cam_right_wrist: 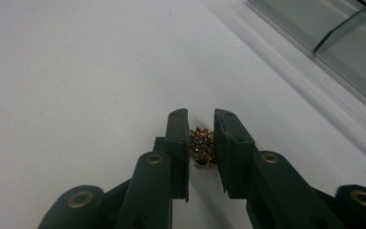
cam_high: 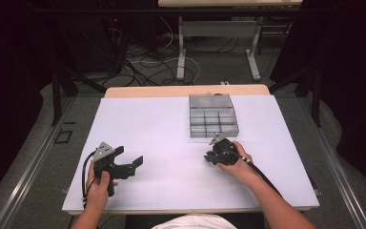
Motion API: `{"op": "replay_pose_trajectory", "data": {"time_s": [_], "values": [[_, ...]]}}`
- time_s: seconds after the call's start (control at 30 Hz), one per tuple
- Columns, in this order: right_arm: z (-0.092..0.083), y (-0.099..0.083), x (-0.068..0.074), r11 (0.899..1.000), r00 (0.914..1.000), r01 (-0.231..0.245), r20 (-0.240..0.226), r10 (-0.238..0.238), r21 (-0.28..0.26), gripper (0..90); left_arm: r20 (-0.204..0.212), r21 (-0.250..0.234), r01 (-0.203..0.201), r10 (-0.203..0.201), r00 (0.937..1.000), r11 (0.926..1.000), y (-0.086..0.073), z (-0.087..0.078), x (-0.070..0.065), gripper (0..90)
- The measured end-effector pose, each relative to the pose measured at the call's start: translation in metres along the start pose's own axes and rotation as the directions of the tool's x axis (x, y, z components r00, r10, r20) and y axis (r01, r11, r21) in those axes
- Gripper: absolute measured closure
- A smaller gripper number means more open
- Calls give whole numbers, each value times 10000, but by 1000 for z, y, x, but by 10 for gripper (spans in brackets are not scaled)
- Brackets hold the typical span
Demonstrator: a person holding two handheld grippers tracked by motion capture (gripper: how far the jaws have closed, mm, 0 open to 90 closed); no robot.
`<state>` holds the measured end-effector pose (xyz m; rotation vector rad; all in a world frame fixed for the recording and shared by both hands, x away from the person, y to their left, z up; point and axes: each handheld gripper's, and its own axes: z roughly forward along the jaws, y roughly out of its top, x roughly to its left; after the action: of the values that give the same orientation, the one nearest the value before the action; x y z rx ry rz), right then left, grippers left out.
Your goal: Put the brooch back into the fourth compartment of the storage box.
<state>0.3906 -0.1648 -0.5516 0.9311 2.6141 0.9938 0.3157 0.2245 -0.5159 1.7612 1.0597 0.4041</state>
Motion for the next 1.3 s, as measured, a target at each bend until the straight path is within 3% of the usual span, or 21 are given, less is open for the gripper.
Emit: {"op": "replay_pose_trajectory", "data": {"time_s": [0.43,0.67,0.7,0.8,0.93,0.97,1.07,1.1,1.3], "values": [[-2,0,0,10000,10000,-82,-9,82,40,773,5,9,-5,5,10000,10000,0,0,0,73],[-5,1,0,9992,9997,-245,36,246,-313,773,34,46,-4,4,10000,10000,0,1,0,73],[-7,1,1,9976,9981,-621,43,622,-319,773,36,46,-3,3,10000,10000,0,1,0,73],[-6,1,-1,9977,9990,-440,97,446,-517,773,39,55,-5,5,10000,10000,0,1,0,74],[-8,1,-1,9951,9969,-760,133,770,-627,773,42,64,-11,10,10000,10000,0,1,0,75],[-9,0,-2,9921,9961,-800,291,832,-963,773,58,60,-19,18,10000,10000,0,1,0,75],[-10,0,-3,9903,9954,-859,339,900,-1088,773,74,80,-73,72,9999,9999,0,2,0,75],[-12,0,-4,9844,9915,-1189,367,1247,-1300,773,71,97,-71,71,9999,9999,0,2,0,75],[-18,-1,-7,9771,9844,-1523,652,1634,-1486,773,103,141,-38,36,9999,9999,0,2,1,77]]}}
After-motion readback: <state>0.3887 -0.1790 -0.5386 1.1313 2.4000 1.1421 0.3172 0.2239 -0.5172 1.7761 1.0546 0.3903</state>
